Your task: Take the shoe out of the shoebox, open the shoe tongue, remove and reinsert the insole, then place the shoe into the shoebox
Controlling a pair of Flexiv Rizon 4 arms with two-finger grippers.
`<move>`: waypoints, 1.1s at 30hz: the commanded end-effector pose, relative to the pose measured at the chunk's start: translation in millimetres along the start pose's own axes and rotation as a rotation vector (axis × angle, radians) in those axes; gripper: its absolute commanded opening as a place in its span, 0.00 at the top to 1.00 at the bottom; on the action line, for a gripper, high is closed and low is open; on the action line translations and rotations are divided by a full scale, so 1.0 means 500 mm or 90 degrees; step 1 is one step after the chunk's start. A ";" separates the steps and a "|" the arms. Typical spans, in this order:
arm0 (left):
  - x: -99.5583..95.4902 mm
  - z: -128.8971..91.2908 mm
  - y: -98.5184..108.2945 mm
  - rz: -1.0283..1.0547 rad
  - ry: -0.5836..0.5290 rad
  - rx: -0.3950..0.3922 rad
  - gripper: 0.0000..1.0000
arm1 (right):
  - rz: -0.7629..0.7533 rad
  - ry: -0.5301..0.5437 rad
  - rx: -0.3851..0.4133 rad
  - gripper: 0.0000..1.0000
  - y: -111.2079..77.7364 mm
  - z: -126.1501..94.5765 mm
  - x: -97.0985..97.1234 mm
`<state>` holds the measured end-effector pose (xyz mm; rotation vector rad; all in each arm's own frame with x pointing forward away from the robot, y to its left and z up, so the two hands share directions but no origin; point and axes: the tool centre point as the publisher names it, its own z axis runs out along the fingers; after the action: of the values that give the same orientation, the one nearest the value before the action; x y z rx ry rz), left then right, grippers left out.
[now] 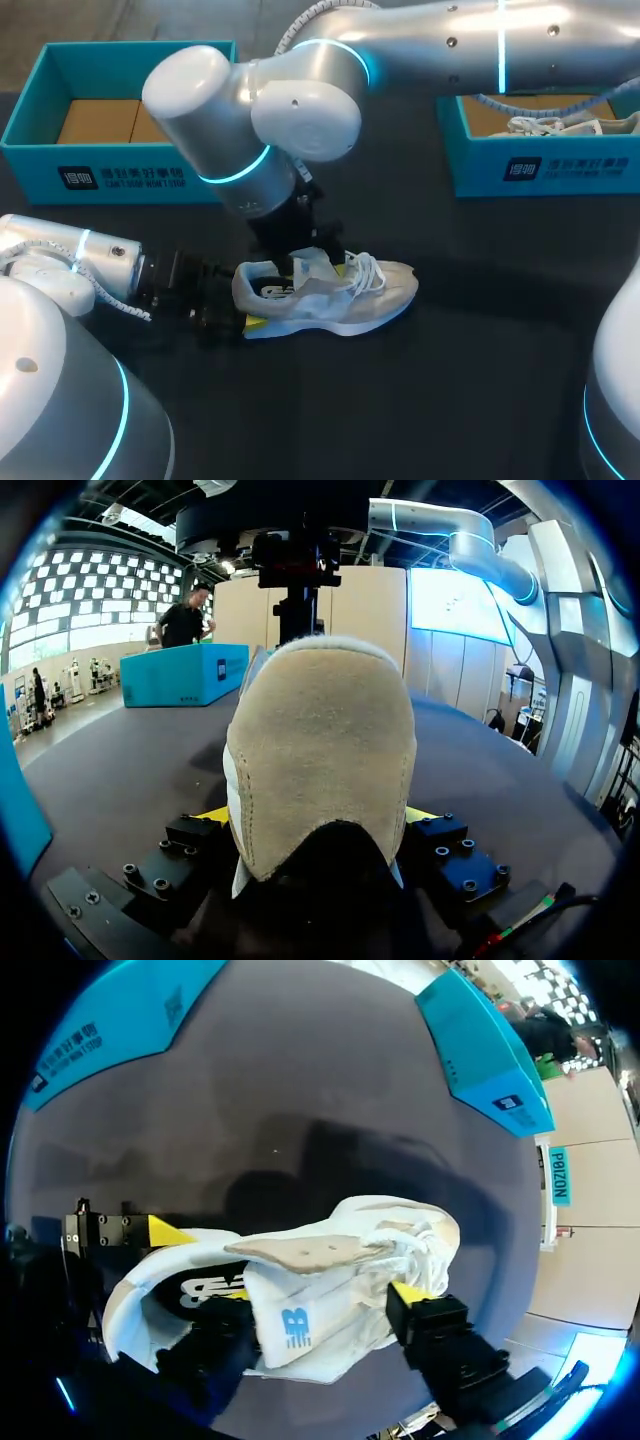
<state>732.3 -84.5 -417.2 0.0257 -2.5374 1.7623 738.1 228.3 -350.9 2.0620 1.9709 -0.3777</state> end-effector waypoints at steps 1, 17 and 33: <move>-0.003 0.002 0.012 0.000 0.001 -0.001 1.00 | 0.014 -0.001 0.000 0.63 -0.006 0.000 -0.013; -0.003 0.002 0.012 0.000 0.001 -0.001 1.00 | -0.013 0.039 -0.005 1.00 0.012 -0.033 -0.065; -0.003 0.002 0.012 0.000 0.001 -0.001 1.00 | -0.011 0.184 0.006 1.00 0.024 -0.003 -0.194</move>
<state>732.4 -84.6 -417.2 0.0259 -2.5373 1.7622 748.6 163.5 -319.7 2.1120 2.0559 -0.2907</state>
